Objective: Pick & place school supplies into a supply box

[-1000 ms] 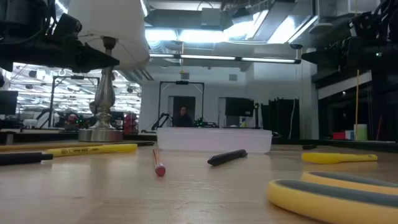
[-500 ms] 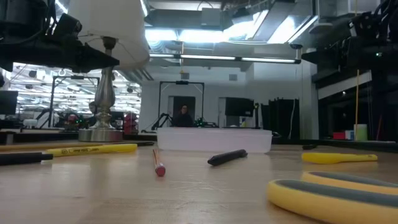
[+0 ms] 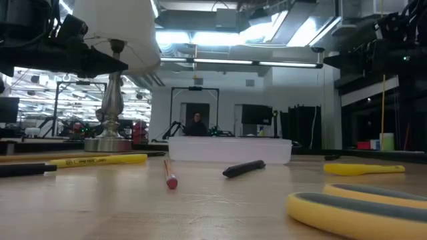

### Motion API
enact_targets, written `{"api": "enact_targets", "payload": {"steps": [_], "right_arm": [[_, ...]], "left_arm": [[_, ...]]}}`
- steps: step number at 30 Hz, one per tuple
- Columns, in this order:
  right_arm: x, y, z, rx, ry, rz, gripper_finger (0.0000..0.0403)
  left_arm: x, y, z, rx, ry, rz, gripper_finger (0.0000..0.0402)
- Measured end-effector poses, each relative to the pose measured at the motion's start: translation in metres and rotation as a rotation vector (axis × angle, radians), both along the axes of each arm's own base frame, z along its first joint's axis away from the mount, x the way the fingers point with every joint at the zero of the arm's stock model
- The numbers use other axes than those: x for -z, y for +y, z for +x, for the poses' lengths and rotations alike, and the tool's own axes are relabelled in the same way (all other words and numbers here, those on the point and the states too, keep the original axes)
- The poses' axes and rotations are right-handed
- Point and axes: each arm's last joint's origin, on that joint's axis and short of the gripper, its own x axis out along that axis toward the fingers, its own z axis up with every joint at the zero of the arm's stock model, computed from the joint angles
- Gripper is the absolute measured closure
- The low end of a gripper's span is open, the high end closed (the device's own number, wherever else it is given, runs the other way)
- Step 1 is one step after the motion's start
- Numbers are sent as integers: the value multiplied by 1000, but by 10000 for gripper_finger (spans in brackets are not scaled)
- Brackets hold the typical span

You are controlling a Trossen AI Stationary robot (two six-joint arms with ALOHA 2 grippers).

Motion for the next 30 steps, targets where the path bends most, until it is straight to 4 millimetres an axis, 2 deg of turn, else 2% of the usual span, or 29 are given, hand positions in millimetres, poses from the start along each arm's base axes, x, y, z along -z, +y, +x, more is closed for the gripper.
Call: {"api": "enact_targets", "payload": {"steps": [21, 30], "right_arm": [[0, 0, 0, -1, -2, 3, 391], [0, 0, 0, -35, -90, 202, 391]], "left_arm": [[0, 0, 0, 0, 1, 0, 400], [0, 0, 0, 1, -2, -6, 400]]}}
